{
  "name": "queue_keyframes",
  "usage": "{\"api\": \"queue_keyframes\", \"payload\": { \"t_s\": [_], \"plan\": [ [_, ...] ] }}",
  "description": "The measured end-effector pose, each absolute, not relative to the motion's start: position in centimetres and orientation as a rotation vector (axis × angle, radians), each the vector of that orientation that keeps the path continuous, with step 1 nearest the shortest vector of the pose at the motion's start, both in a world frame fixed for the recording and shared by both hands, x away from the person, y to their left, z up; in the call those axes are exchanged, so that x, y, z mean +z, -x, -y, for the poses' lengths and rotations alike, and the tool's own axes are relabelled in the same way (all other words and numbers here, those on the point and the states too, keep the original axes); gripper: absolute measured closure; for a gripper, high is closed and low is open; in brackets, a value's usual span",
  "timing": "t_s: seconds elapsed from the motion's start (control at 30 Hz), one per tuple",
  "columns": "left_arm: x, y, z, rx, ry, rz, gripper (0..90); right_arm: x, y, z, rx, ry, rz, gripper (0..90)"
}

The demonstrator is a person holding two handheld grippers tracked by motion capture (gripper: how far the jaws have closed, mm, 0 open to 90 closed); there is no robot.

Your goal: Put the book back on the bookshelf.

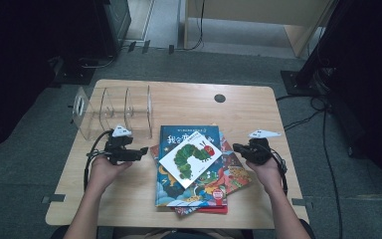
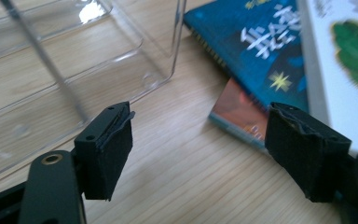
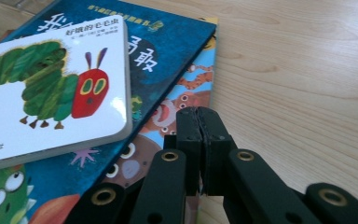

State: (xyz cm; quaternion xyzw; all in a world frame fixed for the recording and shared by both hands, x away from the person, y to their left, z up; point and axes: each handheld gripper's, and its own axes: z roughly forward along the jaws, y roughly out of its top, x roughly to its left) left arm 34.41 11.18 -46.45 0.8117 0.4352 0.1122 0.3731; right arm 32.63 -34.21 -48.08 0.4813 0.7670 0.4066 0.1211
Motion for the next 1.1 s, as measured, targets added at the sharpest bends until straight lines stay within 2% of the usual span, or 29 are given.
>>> {"api": "queue_keyframes", "payload": {
  "t_s": [0.17,0.5,1.1],
  "plan": [
    [-46.6,-33.9,-10.5,0.288,-2.14,-1.081,24.7,-48.1,-32.3,33.2,1.233,-1.369,-2.255,90.0],
    [-46.5,-33.9,-10.1,0.223,-2.138,-1.071,23.9,-48.4,-31.7,31.1,1.235,-1.297,-2.326,90.0],
    [-46.6,-33.6,-8.9,0.208,-2.175,-1.004,21.7,-49.1,-31.8,31.0,1.205,-1.322,-2.368,90.0]
  ]
}}
